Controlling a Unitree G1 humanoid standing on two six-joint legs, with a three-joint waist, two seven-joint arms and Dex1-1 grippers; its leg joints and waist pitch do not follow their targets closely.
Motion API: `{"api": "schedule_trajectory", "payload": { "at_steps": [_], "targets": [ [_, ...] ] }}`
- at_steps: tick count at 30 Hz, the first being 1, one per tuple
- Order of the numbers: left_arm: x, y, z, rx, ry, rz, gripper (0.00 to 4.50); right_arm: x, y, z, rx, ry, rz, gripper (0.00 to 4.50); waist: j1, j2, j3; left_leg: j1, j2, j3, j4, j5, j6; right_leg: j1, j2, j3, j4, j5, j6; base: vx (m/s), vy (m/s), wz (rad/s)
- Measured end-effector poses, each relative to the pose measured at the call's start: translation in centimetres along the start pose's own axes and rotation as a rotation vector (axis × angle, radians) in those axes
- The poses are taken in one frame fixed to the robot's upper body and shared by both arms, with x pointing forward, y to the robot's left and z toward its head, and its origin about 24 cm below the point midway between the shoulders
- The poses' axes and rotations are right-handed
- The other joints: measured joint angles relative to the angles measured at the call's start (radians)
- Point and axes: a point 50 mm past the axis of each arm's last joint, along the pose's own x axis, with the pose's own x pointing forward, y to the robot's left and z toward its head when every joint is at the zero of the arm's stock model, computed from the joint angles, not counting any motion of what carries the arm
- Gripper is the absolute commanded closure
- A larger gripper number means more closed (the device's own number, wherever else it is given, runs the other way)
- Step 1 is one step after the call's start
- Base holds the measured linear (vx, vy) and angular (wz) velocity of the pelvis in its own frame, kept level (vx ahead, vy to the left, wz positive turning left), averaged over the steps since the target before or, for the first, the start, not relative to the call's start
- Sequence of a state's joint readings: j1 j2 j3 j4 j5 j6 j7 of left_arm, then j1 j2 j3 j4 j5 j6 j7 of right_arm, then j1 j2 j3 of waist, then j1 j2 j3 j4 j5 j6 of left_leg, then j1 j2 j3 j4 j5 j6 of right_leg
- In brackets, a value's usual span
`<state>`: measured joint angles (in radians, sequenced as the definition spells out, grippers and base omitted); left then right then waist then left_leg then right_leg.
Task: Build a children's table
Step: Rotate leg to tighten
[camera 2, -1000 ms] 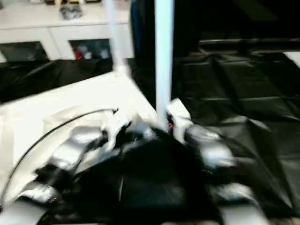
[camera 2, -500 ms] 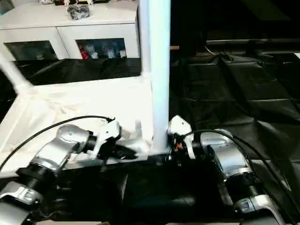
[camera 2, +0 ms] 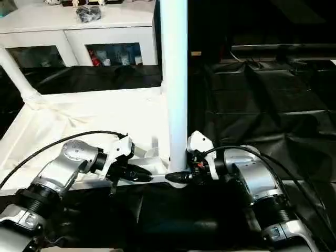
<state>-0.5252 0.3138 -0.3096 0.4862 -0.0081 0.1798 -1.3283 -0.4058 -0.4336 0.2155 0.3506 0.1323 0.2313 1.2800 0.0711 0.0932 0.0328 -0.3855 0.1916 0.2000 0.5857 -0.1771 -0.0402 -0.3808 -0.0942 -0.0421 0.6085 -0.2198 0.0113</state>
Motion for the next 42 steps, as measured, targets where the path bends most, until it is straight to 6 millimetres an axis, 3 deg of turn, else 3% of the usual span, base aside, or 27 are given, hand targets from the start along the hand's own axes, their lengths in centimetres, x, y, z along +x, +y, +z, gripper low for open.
{"api": "schedule_trajectory", "payload": {
  "at_steps": [2, 8, 10, 18, 20, 23, 24, 29, 32, 42],
  "targets": [
    [0.2, 0.1, 0.0, -0.010, -0.007, 0.017, 4.50, 0.0, 0.0, -0.2, 0.013, -0.022, -0.030, 1.86, 0.001, 0.000, 0.000, 0.000, 0.000, 0.000, 0.000, 0.000, 0.000, 0.001, 0.000, 0.000, 0.000, 0.000, 0.000, 0.000, 0.000, 0.00],
    [1.3, 1.2, 0.3, -0.065, -0.044, 0.194, 4.50, 1.7, -2.0, -0.3, 0.099, -0.144, -0.335, 1.87, -0.022, 0.001, 0.000, 0.002, -0.002, 0.000, 0.000, 0.000, 0.000, 0.000, 0.000, 0.003, 0.001, 0.001, -0.001, 0.000, 0.000, 0.00],
    [2.0, 1.8, 0.9, -0.066, -0.042, 0.262, 4.50, 2.5, -3.1, 0.0, 0.153, -0.195, -0.475, 1.88, -0.036, 0.005, 0.001, 0.002, -0.003, 0.000, 0.000, 0.000, 0.000, -0.001, 0.000, 0.004, 0.001, 0.000, 0.001, 0.000, 0.000, 0.00],
    [3.9, 2.9, 2.2, -0.099, -0.052, 0.448, 4.50, 4.0, -5.4, 1.1, 0.201, -0.197, -0.800, 1.93, -0.053, 0.013, -0.004, 0.002, -0.003, -0.001, -0.001, 0.000, 0.000, -0.002, -0.001, 0.003, 0.000, 0.001, 0.001, 0.000, 0.000, 0.00],
    [4.1, 2.9, 2.4, -0.094, -0.053, 0.457, 4.50, 4.1, -5.5, 1.2, 0.184, -0.198, -0.820, 1.38, -0.055, 0.016, -0.006, 0.001, -0.003, -0.001, -0.001, 0.000, 0.000, -0.002, -0.001, 0.003, 0.000, 0.001, 0.000, 0.000, 0.000, 0.00],
    [4.1, 3.0, 2.6, -0.084, -0.057, 0.455, 4.50, 4.1, -5.6, 1.3, 0.172, -0.197, -0.813, 1.38, -0.056, 0.017, -0.007, 0.000, -0.003, -0.002, -0.001, 0.000, 0.000, -0.002, -0.001, 0.002, 0.000, 0.000, 0.002, 0.000, 0.000, 0.00],
    [4.0, 3.0, 2.6, -0.075, -0.058, 0.445, 4.50, 4.1, -5.6, 1.4, 0.171, -0.199, -0.807, 1.10, -0.056, 0.019, -0.007, -0.001, -0.003, -0.002, -0.001, 0.000, 0.000, -0.002, 0.000, 0.001, -0.002, 0.000, 0.002, 0.000, 0.000, 0.00],
    [2.9, 2.9, 2.3, -0.045, -0.052, 0.391, 4.50, 4.0, -5.3, 1.7, 0.158, -0.210, -0.703, 0.63, -0.068, 0.023, -0.006, -0.004, -0.001, -0.002, -0.003, 0.000, 0.001, -0.003, 0.001, -0.002, -0.007, 0.000, 0.002, 0.000, 0.000, 0.00],
    [2.1, 2.7, 2.0, -0.033, -0.052, 0.347, 4.50, 3.8, -4.8, 1.8, 0.103, -0.191, -0.605, 0.57, -0.066, 0.030, -0.002, -0.005, 0.000, -0.003, -0.005, 0.001, 0.002, -0.003, 0.001, -0.004, -0.007, 0.000, 0.002, 0.000, 0.000, 0.00],
    [0.9, 1.2, 1.3, 0.022, -0.016, 0.094, 4.50, 0.0, -1.6, 0.4, -0.065, -0.047, -0.168, 0.57, -0.011, 0.033, 0.002, -0.007, 0.000, -0.002, 0.000, 0.002, 0.004, -0.002, 0.000, -0.003, -0.007, 0.000, 0.001, 0.000, 0.000, 0.00]
  ]
}}
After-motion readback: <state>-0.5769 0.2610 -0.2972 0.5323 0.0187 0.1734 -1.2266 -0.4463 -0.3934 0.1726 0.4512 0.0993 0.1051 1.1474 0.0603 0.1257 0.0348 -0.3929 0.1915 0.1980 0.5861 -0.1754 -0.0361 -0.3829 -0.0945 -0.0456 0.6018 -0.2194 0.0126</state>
